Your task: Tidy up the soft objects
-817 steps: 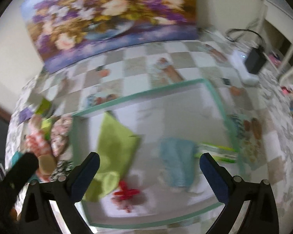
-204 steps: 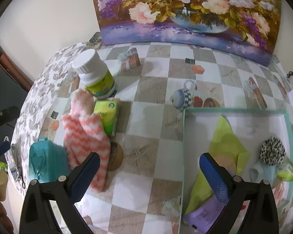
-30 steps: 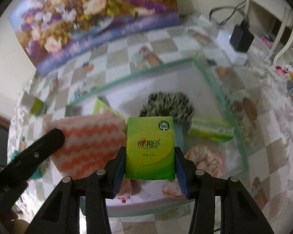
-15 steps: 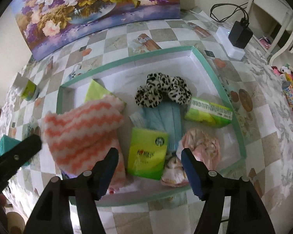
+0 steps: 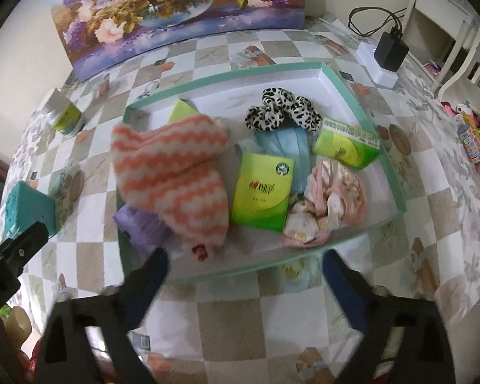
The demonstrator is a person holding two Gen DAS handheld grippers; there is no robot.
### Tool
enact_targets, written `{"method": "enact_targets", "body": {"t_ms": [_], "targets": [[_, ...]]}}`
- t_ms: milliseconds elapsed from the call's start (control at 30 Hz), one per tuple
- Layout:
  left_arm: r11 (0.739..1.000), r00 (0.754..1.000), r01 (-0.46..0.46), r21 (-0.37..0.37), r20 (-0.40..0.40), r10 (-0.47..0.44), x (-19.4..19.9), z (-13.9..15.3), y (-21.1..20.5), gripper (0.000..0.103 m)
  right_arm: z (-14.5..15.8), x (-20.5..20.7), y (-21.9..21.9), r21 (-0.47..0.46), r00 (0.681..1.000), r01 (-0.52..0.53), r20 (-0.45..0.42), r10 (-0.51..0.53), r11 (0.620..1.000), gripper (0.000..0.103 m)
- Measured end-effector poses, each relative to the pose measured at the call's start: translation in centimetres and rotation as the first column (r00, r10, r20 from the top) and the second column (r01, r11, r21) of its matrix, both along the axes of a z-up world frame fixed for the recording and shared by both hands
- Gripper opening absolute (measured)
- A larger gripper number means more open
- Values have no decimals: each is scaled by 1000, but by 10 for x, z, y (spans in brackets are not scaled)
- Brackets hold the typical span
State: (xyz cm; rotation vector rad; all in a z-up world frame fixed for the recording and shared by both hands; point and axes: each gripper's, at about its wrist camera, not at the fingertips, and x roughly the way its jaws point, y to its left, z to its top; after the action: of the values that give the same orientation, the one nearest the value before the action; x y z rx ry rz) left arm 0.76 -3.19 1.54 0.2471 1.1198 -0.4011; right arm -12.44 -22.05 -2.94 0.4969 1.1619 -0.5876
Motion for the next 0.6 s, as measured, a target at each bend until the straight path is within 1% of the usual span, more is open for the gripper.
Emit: {"method": "enact_targets", "body": {"t_ms": [167, 233, 367, 533, 600], "targets": [[1000, 999, 9, 11, 32, -9, -11, 8, 12, 101, 14, -10, 5, -40, 999, 21, 33, -19, 999, 103], [1000, 999, 18, 15, 30, -18, -15, 9, 13, 101, 19, -13, 6, -57, 999, 27, 45, -24, 998, 103], [1000, 999, 19, -8, 33, -19, -19, 14, 17, 101, 27, -16, 8, -77, 998, 26, 64, -22, 997, 103], [1000, 1000, -11, 20, 26, 10, -16, 13, 18, 101, 29, -14, 11, -91, 998, 20, 60, -15, 996, 103], [1000, 1000, -14, 14, 11, 14, -14, 11, 20, 101, 30, -14, 11, -94, 998, 18, 63, -12, 995, 103]]}}
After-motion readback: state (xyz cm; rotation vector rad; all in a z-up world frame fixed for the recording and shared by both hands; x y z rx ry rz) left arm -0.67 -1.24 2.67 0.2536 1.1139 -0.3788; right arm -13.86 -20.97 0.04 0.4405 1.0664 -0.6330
